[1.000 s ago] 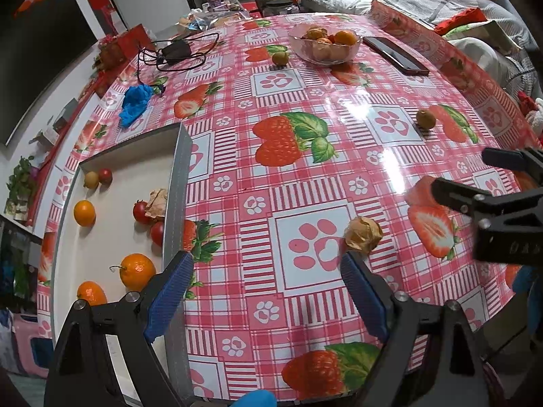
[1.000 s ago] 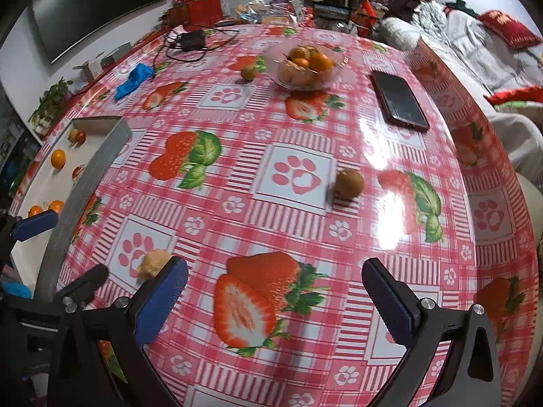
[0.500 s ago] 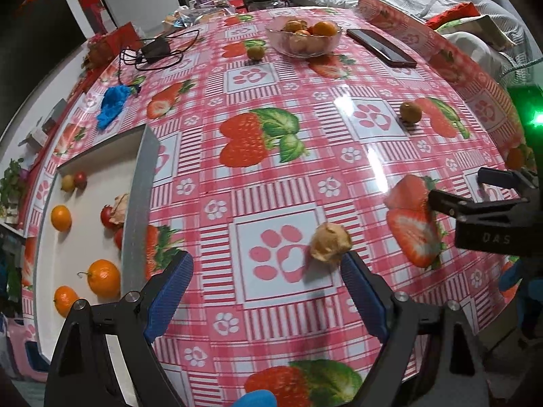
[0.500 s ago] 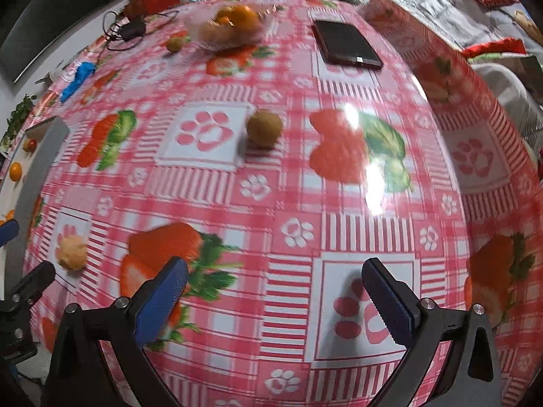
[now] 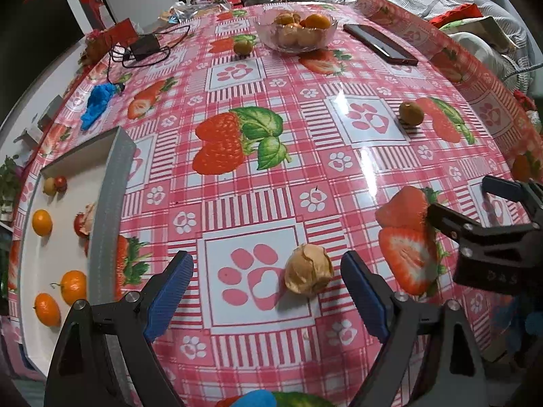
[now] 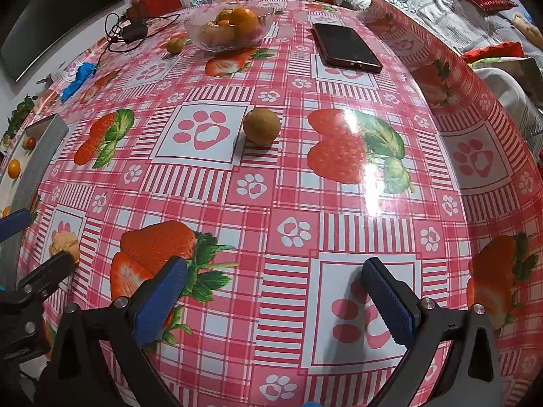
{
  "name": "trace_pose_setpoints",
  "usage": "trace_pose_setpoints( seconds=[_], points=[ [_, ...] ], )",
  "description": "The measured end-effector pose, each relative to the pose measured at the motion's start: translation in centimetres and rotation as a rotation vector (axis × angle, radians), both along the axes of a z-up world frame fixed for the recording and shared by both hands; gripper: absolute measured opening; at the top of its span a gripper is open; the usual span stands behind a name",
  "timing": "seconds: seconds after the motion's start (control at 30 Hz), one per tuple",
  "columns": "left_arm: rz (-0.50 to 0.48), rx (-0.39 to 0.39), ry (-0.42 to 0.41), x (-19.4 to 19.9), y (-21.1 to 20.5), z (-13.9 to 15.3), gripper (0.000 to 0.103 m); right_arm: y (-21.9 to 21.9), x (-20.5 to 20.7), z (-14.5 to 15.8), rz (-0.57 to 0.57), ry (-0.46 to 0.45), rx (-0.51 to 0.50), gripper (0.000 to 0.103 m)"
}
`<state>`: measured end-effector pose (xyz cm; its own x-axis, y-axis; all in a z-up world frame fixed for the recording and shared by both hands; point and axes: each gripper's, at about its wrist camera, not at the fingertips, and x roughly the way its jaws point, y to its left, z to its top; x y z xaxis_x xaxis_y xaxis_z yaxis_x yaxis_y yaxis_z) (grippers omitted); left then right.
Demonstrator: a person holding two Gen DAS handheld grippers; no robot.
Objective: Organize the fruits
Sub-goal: 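Grasp the papery husked fruit with the left gripper while the right grasps the tan round fruit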
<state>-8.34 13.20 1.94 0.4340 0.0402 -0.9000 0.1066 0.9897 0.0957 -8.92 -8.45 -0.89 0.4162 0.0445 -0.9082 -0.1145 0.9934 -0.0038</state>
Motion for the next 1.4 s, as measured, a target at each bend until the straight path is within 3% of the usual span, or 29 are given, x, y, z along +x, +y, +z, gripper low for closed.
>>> trace_pose_setpoints(
  seconds=[0.1,0.17,0.23,0.33,0.7,0.9,1.0,1.1,1.17,1.2,1.23,1.4],
  points=[
    [0.003,-0.001,0.009,0.3,-0.1,-0.7,0.091,0.0,-0.1,0.0,0.01,-0.007,0.0,0.103],
    [0.007,-0.007,0.007,0.4,0.0,-0.9,0.103,-0.1,-0.1,0.0,0.013,-0.008,0.001,0.103],
    [0.01,-0.02,0.015,0.5,0.2,-1.4,0.103,-0.1,-0.2,0.0,0.013,-0.014,0.002,0.103],
    [0.039,-0.101,0.034,0.7,1.3,-1.7,0.103,0.0,-0.1,0.0,0.014,-0.01,0.002,0.103],
    [0.028,-0.104,-0.042,-0.1,1.3,-1.7,0.103,-0.1,4.3,0.6,-0.033,0.033,0.101,0.103],
    [0.018,-0.095,0.005,0.7,0.7,-1.6,0.103,1.2,6.7,0.3,-0.025,0.001,0.071,0.103],
    [-0.018,-0.095,0.0,0.6,-0.3,-1.4,0.095,1.9,7.5,0.3,-0.018,-0.029,0.04,0.093],
    [-0.048,-0.103,-0.011,0.3,-1.1,-1.0,0.079,2.5,8.0,0.7,0.0,-0.053,0.017,0.068],
    [-0.065,-0.106,-0.024,0.0,-1.5,-0.6,0.052,2.6,8.0,0.9,0.0,-0.061,0.015,0.034],
    [-0.07,-0.108,-0.028,-0.1,-1.6,-0.5,0.042,2.4,8.0,1.0,0.001,-0.059,0.032,0.028],
    [-0.073,-0.109,-0.029,-0.2,-1.6,-0.3,0.026,2.1,7.8,1.1,-0.001,-0.054,0.06,0.028],
    [-0.059,-0.191,-0.014,-0.9,0.1,0.2,0.025,0.2,5.7,2.3,-0.007,-0.06,0.214,0.028]
  ],
)
